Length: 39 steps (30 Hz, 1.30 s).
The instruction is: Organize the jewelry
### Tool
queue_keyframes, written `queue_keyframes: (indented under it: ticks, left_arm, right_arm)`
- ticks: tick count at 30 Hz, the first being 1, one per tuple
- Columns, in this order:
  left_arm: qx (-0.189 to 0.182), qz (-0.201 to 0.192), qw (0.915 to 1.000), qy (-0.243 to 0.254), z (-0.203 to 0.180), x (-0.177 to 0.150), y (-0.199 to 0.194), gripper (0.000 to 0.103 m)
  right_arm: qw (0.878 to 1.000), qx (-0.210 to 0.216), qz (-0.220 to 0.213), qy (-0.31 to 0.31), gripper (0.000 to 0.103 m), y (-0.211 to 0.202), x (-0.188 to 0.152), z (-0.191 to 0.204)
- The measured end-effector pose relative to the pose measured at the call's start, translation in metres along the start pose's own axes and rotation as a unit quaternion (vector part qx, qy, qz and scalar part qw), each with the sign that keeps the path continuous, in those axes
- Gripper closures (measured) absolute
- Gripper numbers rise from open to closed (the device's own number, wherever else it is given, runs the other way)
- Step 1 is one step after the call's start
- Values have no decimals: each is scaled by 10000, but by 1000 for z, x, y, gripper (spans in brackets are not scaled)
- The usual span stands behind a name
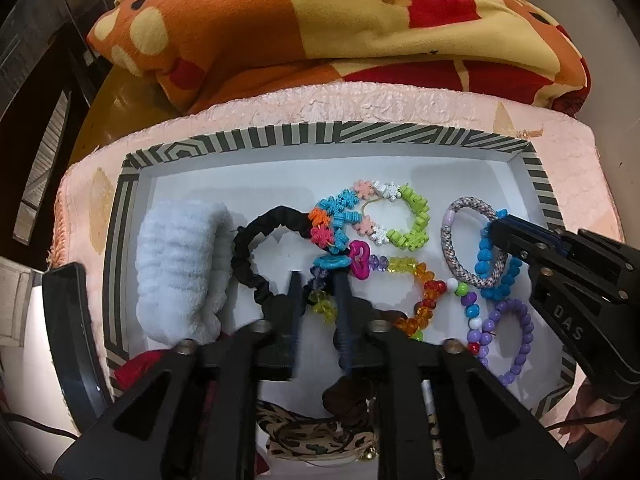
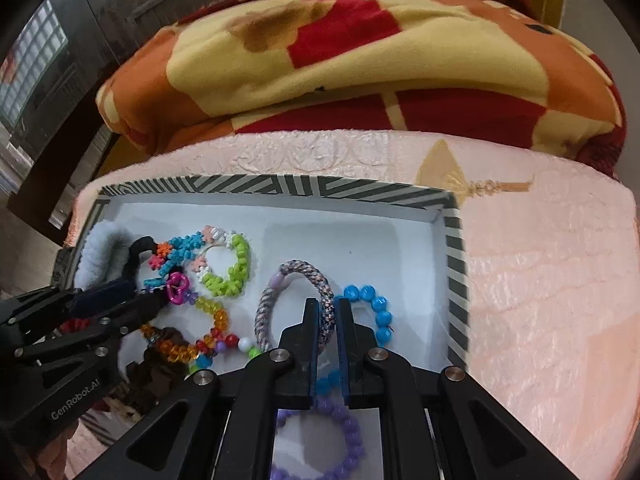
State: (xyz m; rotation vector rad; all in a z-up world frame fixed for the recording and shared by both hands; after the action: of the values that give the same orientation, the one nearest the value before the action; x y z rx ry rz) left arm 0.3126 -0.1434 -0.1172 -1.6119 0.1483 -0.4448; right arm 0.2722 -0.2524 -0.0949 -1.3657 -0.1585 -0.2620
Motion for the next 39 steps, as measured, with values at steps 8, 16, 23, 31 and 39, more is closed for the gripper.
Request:
queue_keyframes:
  ticks: [8,16,23,31,39]
  left_arm:
    - [-83,-354,9992,-158,5,-14,-30,49]
    - [108,-648,9973,-316,10,-43,-63,49]
    - [223,-890,9945,-507,19,-66,-85,49]
    - [302,-1013,9925,-619,23,-87,-99,49]
    - [404,-1096,9910,-655,24,-103,-107,49]
  right_arm:
    - [9983,241,-405,329,68,-41,-33,-4]
    - [9969,158,-699,317,61,-67,-64,18]
    - [9955,146,-868,347,42,-79,-84,29]
    - [9952,71,-925,308,41,-92,-96,35]
    - [9956,23,-917,186,38,-96,-104,41]
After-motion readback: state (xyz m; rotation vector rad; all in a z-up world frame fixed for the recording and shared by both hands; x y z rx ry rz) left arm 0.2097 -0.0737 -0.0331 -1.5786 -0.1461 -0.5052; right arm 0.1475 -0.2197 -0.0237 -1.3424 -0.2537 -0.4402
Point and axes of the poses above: each gripper's, at about its wrist camera, not at the fingertips, and y roughly the way its jaws point, z to its left, x to its top, the point moved 8 cm from there along y, roughly the way its jaws point, and after that the axes turned 10 degrees about z, right-handed, at the moved point
